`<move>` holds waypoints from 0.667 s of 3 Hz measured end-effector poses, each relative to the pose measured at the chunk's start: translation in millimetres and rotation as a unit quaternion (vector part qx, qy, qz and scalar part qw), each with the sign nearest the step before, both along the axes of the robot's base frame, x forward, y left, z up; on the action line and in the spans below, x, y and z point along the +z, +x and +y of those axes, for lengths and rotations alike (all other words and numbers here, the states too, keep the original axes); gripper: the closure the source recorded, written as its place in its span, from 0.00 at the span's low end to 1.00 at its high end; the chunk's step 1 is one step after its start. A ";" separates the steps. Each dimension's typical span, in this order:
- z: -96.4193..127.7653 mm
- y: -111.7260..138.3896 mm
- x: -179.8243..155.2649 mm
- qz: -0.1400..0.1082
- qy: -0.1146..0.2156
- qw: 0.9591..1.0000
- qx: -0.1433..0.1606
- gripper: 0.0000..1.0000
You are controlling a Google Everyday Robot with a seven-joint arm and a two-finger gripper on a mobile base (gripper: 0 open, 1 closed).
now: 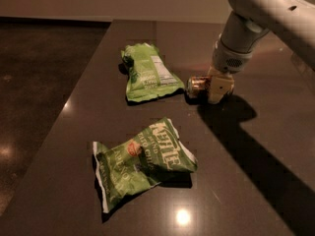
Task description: Pick orange can
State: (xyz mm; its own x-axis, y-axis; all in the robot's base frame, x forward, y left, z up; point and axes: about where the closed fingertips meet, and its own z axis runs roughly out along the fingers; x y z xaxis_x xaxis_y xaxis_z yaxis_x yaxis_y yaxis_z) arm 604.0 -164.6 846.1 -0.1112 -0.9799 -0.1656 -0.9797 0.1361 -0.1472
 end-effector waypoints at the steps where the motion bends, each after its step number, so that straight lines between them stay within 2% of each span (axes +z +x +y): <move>1: 0.7 0.1 9.6 -0.004 0.006 1.000 0.024 0.64; 2: 0.3 -3.3 41.6 -0.021 0.021 0.998 0.056 0.88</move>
Offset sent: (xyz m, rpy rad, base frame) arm -0.0106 -0.0024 0.0917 0.0838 -0.0910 0.1994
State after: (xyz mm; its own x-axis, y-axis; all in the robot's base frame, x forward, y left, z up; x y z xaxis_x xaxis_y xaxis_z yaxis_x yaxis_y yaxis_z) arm 600.8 -164.3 887.7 0.0069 -0.9778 -0.2095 -0.9821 0.0328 -0.1854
